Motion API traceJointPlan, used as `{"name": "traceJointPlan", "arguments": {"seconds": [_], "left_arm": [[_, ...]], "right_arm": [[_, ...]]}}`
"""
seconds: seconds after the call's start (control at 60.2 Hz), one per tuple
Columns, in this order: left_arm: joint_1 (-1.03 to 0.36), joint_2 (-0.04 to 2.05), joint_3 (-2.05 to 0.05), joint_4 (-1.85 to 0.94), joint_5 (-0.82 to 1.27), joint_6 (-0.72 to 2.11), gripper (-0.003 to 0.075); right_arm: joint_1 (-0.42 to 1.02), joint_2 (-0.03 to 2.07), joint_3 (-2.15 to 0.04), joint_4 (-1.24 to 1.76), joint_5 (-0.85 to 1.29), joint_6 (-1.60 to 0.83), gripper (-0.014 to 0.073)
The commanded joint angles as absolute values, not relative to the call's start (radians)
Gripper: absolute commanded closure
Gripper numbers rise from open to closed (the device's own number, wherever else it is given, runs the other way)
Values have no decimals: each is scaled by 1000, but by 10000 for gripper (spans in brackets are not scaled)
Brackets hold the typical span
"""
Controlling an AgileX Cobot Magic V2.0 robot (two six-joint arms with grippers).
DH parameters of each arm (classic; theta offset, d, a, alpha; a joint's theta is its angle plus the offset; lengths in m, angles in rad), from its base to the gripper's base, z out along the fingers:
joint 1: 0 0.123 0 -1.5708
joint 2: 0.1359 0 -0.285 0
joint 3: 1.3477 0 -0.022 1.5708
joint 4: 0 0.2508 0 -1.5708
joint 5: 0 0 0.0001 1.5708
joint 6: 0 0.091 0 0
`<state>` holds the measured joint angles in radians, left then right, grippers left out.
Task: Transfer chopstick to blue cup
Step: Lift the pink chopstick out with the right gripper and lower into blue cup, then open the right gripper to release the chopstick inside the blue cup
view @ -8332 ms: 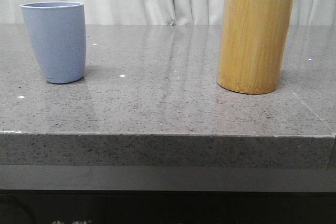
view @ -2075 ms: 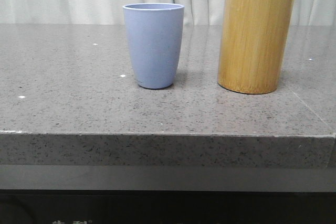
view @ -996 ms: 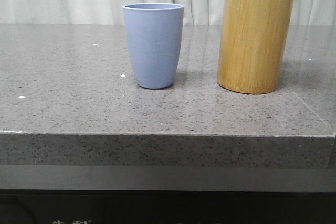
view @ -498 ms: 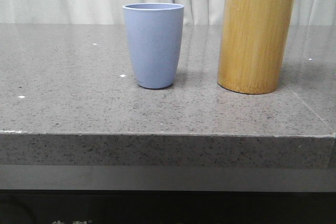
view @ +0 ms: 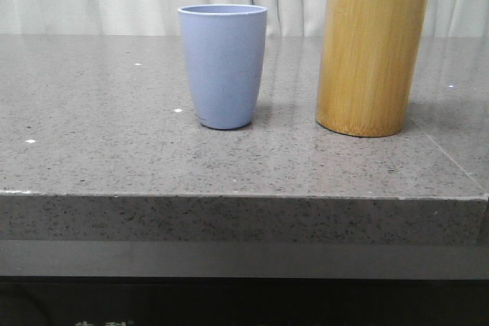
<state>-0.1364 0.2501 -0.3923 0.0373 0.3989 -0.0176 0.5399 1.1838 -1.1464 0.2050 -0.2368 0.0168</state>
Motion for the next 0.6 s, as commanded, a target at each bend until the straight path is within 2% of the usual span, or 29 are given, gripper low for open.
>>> {"name": "traceJointPlan", "arguments": {"seconds": [0.0, 0.149, 0.349, 0.581], "left_arm": [[-135, 257, -419, 30, 313, -27, 739], [-135, 257, -419, 30, 313, -27, 739], [-135, 257, -419, 30, 313, -27, 739], [-135, 257, -419, 30, 313, -27, 739]], "right_arm": [[588, 1206, -1182, 194, -348, 10, 571], [646, 1311, -1182, 194, -394, 10, 571], [649, 1433, -1182, 194, -392, 10, 566], [649, 1476, -1182, 194, -357, 9, 543]]}}
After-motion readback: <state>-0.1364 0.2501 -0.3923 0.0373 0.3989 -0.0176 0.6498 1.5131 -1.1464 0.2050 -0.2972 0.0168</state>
